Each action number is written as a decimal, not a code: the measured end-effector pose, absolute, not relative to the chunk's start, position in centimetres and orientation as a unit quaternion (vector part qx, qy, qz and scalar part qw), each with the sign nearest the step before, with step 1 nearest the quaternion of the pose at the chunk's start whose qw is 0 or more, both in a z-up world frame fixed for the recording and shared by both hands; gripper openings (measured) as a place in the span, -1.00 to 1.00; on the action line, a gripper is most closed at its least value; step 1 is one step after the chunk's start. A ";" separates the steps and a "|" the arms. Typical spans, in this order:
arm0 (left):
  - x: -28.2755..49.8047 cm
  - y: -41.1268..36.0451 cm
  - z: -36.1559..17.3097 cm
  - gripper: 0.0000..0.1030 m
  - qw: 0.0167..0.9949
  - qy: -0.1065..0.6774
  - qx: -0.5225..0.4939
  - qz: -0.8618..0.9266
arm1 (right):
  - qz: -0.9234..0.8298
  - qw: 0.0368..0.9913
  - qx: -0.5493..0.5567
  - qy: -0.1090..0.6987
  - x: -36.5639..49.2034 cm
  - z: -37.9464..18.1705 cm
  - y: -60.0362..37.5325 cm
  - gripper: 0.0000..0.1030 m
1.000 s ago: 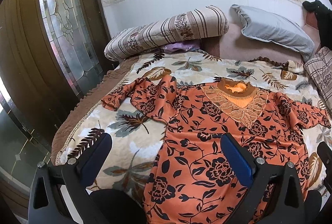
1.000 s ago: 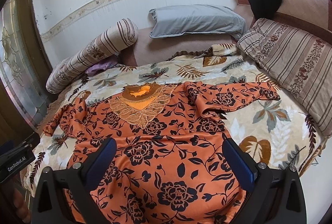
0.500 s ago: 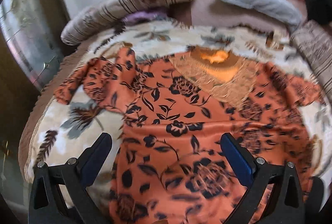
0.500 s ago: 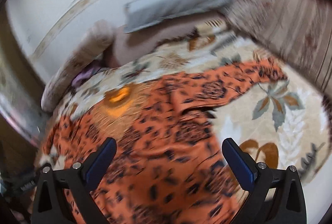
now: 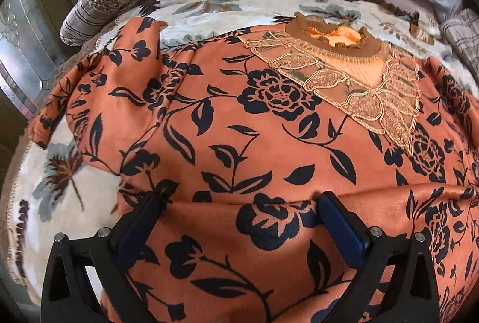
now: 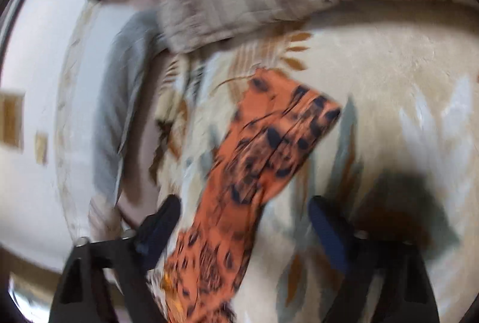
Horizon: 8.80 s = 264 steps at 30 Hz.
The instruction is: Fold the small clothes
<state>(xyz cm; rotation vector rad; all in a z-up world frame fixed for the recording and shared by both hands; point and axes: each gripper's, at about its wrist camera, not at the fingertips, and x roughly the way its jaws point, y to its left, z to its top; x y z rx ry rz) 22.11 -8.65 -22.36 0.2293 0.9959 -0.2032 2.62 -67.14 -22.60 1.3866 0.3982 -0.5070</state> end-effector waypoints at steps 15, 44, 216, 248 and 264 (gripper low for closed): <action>22.9 -8.4 -22.1 1.00 0.859 0.488 0.110 -0.110 | -0.294 0.784 0.513 0.190 6.6 -19.1 -67.0 -0.76; 25.7 -2.8 -15.9 1.00 0.910 0.394 -0.002 -0.132 | 0.107 0.840 0.368 0.385 20.1 -18.6 -31.9 0.76; 31.7 1.6 -16.9 0.29 0.876 0.450 -0.140 -0.098 | 0.035 0.815 0.419 0.399 16.1 -21.2 -37.2 0.30; 32.3 -2.5 -17.5 0.29 0.881 0.455 -0.036 -0.124 | -0.186 0.834 0.286 0.433 15.6 -17.8 -45.5 -0.52; 32.3 -3.9 -18.7 0.42 0.880 0.463 0.023 -0.103 | -0.114 0.856 0.248 0.440 19.8 -18.1 -42.0 -0.55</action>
